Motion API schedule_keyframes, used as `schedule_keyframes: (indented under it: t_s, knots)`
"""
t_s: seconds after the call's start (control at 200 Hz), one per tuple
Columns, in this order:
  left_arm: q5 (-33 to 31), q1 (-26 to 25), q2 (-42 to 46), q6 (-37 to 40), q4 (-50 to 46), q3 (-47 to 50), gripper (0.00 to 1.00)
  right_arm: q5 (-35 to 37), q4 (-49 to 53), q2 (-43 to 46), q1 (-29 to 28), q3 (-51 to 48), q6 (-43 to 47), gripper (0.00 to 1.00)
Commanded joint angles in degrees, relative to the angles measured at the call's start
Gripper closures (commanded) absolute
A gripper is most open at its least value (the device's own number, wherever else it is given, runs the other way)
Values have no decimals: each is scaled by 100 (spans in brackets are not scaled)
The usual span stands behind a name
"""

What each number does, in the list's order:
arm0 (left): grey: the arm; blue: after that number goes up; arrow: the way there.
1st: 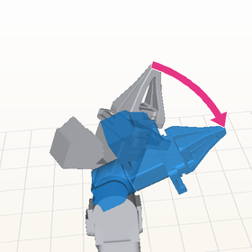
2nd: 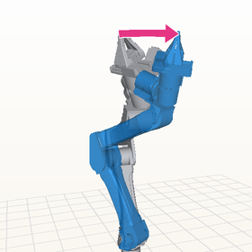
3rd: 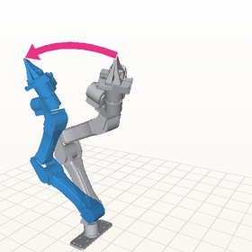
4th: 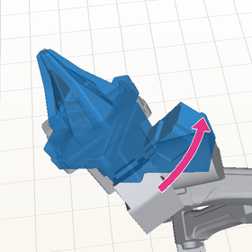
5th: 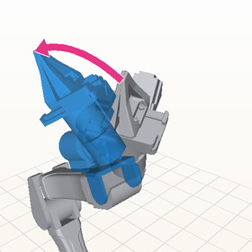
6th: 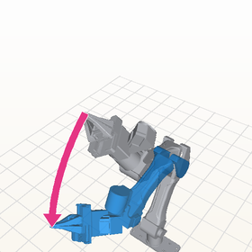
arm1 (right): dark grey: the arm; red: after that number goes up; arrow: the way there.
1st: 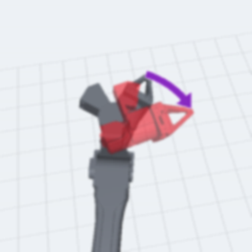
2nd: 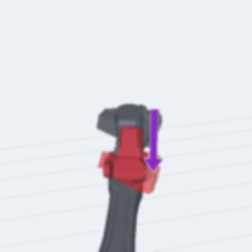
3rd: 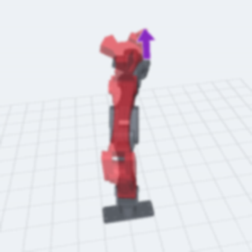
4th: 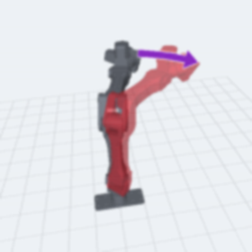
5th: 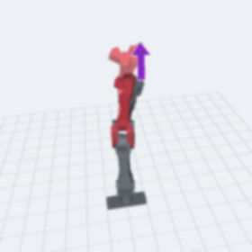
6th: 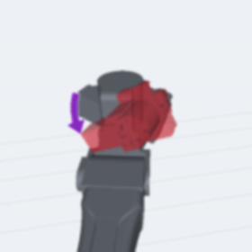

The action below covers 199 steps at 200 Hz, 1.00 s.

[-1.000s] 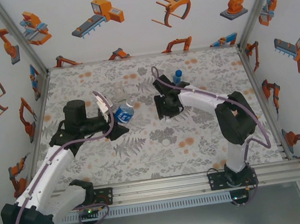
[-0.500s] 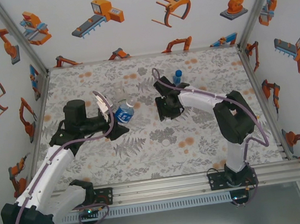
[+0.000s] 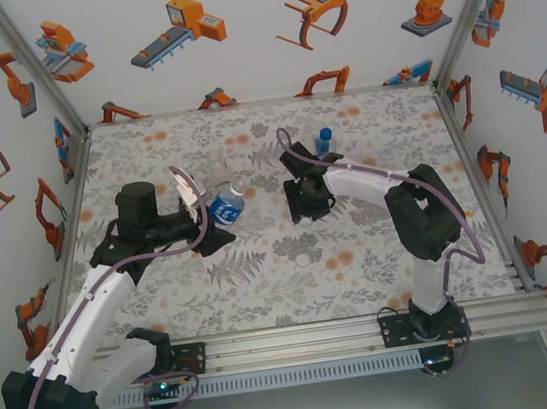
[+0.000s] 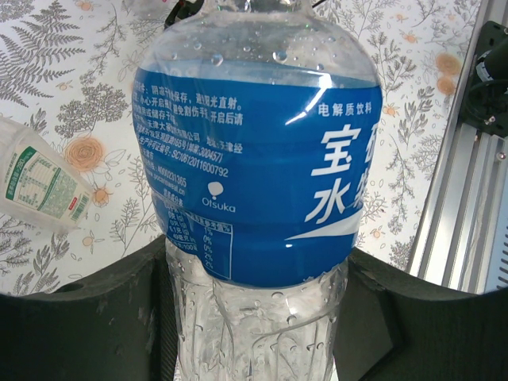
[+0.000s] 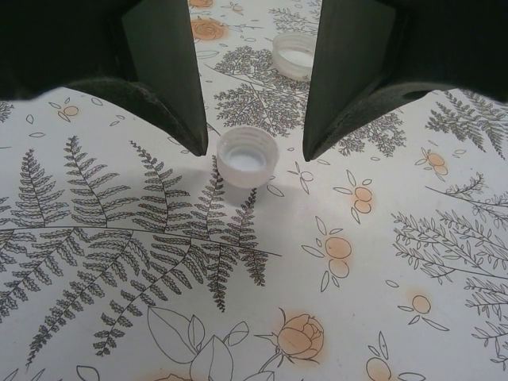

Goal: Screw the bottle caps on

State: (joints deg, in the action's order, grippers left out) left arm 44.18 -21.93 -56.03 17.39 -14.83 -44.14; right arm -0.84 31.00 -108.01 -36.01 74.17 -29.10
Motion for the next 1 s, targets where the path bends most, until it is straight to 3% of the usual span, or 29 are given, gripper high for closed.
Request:
schedule_keyframes:
  t_s: [0.0,0.991]
  knots:
    - [162,15,22,99,-54,-184,100,-39,-49,-69,39,-69,-95,51]
    - [165,18,18,105,-72,-183,100,57,-34,166,114,-105,-103,56]
